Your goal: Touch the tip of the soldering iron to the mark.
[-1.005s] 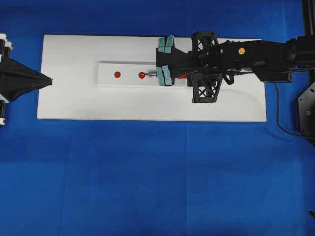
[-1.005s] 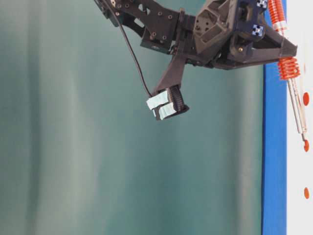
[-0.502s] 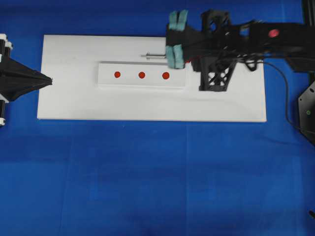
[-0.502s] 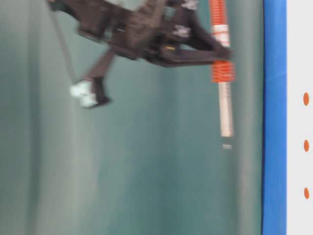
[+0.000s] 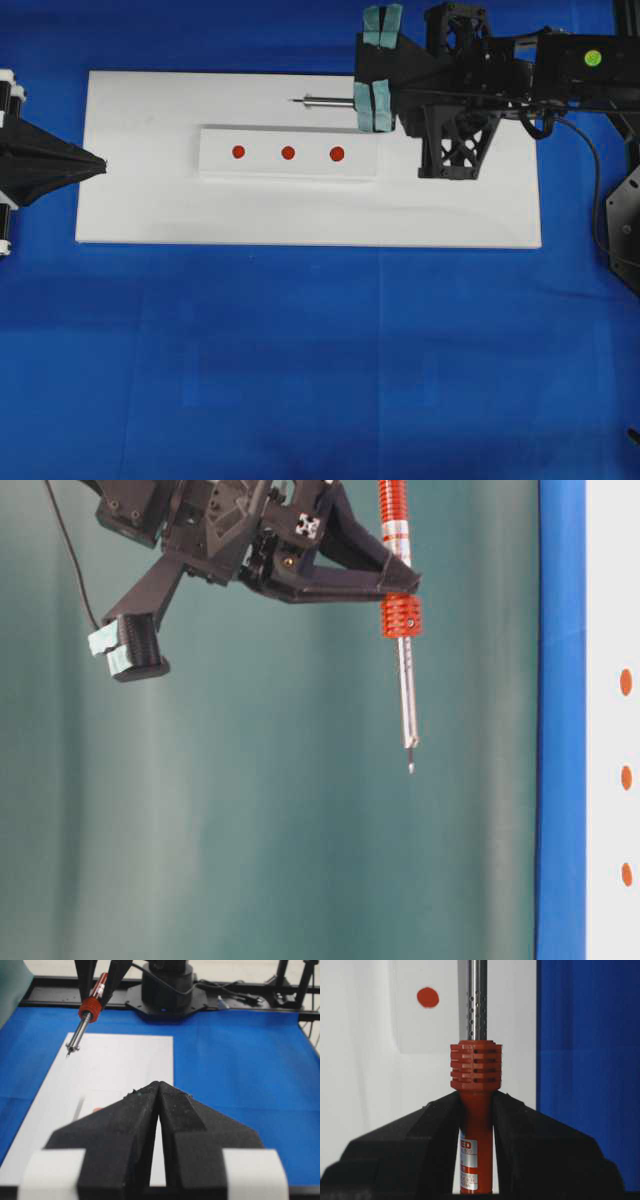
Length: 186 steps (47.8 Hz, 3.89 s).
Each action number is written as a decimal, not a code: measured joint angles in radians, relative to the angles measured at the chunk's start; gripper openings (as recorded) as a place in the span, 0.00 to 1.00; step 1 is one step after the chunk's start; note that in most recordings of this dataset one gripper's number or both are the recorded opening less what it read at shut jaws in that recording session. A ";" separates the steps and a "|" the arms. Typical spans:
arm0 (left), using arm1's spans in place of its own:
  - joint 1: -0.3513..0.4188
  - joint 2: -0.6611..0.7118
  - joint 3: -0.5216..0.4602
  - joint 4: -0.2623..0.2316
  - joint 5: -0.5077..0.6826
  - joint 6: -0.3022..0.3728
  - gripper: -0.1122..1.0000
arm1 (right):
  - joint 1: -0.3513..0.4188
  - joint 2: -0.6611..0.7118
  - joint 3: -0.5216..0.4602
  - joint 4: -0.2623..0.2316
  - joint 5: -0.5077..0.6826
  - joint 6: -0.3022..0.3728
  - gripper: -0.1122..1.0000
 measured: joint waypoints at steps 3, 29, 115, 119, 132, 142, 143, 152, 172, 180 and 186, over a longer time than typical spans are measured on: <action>0.000 0.000 0.002 0.000 0.002 0.000 0.10 | 0.000 -0.008 0.018 0.002 0.006 0.002 0.16; 0.000 -0.018 0.003 0.002 0.003 0.008 0.10 | 0.005 -0.238 0.219 0.002 0.009 0.008 0.16; 0.002 -0.020 0.003 0.002 0.005 0.003 0.10 | 0.009 0.071 0.287 0.017 -0.209 0.012 0.16; 0.000 -0.020 0.003 0.002 0.003 0.003 0.10 | 0.008 0.071 0.287 0.017 -0.210 0.012 0.16; 0.000 -0.020 0.003 0.002 0.005 0.002 0.10 | -0.002 0.084 0.287 0.015 -0.216 0.031 0.16; 0.000 -0.020 0.003 0.000 0.005 0.002 0.10 | -0.008 0.092 0.285 0.015 -0.216 0.032 0.16; 0.002 -0.020 0.003 0.000 0.005 0.002 0.10 | -0.008 0.092 0.285 0.015 -0.216 0.032 0.16; 0.000 -0.020 0.003 0.000 0.005 0.002 0.10 | -0.008 0.092 0.287 0.015 -0.216 0.032 0.16; 0.000 -0.020 0.003 0.002 0.005 0.002 0.10 | -0.008 0.092 0.285 0.015 -0.216 0.032 0.16; 0.002 -0.020 0.003 0.002 0.003 0.002 0.10 | -0.008 0.094 0.287 0.014 -0.218 0.032 0.16; 0.002 -0.020 0.005 0.002 0.003 0.002 0.10 | -0.008 0.092 0.285 0.014 -0.216 0.032 0.16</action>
